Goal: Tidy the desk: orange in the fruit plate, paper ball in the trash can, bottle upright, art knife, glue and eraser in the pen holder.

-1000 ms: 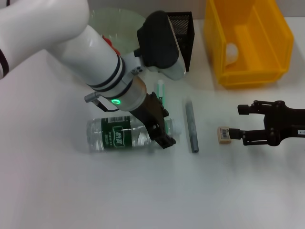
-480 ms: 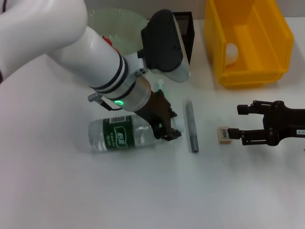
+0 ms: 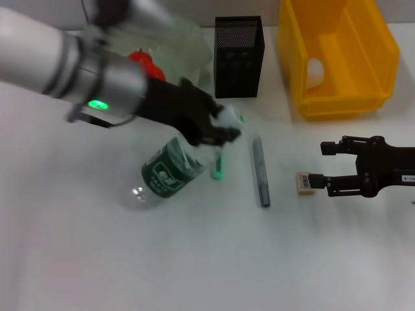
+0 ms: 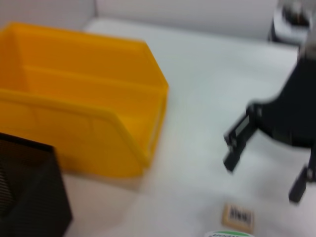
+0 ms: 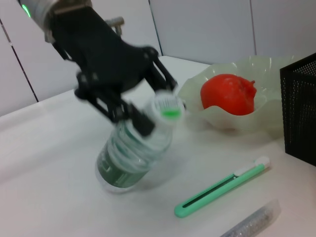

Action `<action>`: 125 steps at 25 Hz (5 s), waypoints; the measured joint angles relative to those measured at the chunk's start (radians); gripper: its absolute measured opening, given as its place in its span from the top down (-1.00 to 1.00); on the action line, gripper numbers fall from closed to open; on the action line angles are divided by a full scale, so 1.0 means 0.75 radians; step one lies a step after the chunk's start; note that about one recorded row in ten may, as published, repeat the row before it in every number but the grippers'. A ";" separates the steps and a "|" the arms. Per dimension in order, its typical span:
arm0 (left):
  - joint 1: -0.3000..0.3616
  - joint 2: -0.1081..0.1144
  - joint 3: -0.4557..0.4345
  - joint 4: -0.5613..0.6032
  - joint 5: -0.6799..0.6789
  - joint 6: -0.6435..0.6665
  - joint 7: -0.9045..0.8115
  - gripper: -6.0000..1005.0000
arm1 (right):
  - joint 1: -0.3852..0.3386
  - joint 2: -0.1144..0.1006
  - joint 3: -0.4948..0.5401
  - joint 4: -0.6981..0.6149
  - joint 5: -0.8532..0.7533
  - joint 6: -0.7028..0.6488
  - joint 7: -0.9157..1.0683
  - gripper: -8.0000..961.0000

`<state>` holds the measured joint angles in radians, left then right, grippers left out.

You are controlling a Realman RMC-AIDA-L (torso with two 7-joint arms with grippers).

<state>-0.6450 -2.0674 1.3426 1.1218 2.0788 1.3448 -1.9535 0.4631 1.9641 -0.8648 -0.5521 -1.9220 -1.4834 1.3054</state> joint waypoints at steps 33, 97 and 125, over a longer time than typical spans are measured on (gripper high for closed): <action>0.275 0.009 -1.057 -0.516 -0.421 0.246 0.917 0.07 | 0.047 0.007 -0.006 0.000 0.000 -0.008 0.002 -0.73; 0.387 0.016 -0.713 -0.706 -0.358 0.580 1.020 -0.62 | 0.301 0.037 -0.025 -0.265 -0.240 -0.063 0.708 -0.73; 0.413 0.000 -0.707 -0.856 -0.335 0.454 1.238 -0.62 | 1.152 0.171 -0.566 0.138 -0.897 0.324 1.840 -0.73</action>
<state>-0.3351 -2.0674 0.8123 0.4797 1.8273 1.6853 -1.0246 1.3275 2.0923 -1.2893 -0.4483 -2.5949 -1.2404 2.6852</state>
